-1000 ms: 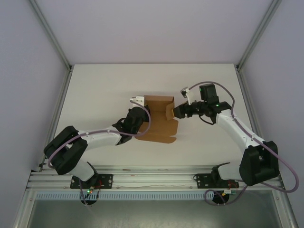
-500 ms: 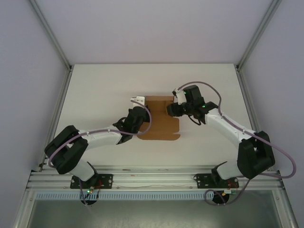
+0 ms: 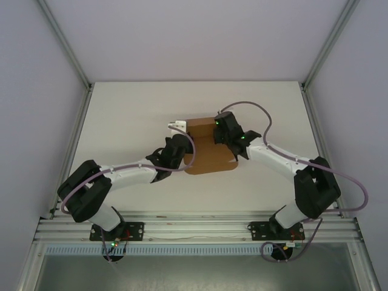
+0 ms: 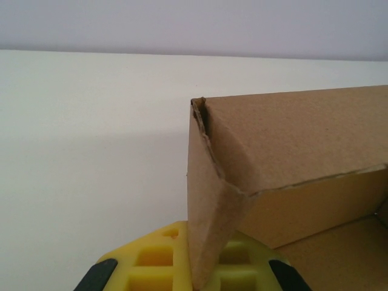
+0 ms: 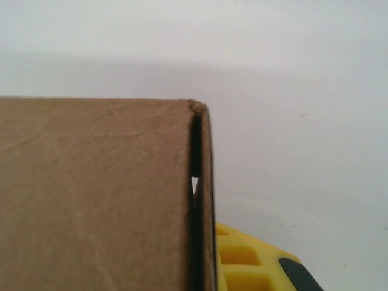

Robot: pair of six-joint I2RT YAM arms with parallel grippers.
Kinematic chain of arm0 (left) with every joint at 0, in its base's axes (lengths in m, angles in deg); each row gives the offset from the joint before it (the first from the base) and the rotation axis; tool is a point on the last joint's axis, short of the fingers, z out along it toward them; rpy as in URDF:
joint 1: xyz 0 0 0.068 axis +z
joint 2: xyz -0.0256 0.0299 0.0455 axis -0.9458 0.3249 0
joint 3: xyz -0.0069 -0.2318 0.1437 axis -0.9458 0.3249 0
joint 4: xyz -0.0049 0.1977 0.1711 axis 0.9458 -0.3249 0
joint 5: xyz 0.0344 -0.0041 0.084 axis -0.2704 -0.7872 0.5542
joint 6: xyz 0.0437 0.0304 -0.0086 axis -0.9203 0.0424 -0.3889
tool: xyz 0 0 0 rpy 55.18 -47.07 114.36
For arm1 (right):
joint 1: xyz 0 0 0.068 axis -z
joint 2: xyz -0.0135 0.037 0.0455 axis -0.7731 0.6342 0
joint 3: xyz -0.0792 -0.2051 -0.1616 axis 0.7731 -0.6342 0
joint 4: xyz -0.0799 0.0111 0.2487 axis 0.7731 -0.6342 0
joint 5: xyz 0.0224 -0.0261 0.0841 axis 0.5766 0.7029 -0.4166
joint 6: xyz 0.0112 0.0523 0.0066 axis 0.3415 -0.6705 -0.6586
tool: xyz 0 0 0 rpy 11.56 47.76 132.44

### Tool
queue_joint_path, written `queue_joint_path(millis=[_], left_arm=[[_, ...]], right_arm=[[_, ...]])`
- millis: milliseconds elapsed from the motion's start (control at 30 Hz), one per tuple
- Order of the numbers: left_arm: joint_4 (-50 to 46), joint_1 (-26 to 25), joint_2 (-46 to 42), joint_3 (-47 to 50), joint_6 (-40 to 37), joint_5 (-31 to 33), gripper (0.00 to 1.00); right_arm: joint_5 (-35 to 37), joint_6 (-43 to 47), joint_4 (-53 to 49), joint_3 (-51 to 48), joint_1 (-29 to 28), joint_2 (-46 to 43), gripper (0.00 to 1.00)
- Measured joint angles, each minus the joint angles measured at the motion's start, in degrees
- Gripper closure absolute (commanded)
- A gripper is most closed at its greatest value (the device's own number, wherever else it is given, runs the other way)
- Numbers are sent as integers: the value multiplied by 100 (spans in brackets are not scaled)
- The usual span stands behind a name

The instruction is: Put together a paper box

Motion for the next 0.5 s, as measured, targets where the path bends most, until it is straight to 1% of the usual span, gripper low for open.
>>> queue_joint_path(millis=[167, 267, 400, 500], left_arm=[[-44, -33, 76, -157, 168, 0, 100], [-85, -33, 122, -181, 243, -22, 100], [-133, -37, 186, -184, 310, -50, 100], [-175, -55, 188, -221, 339, -50, 100]], right_arm=[[957, -540, -566, 592, -184, 446, 100], [1305, -822, -887, 859, -245, 702, 100], [1445, -986, -999, 903, -282, 809, 100], [1360, -931, -691, 664, -282, 697, 100]])
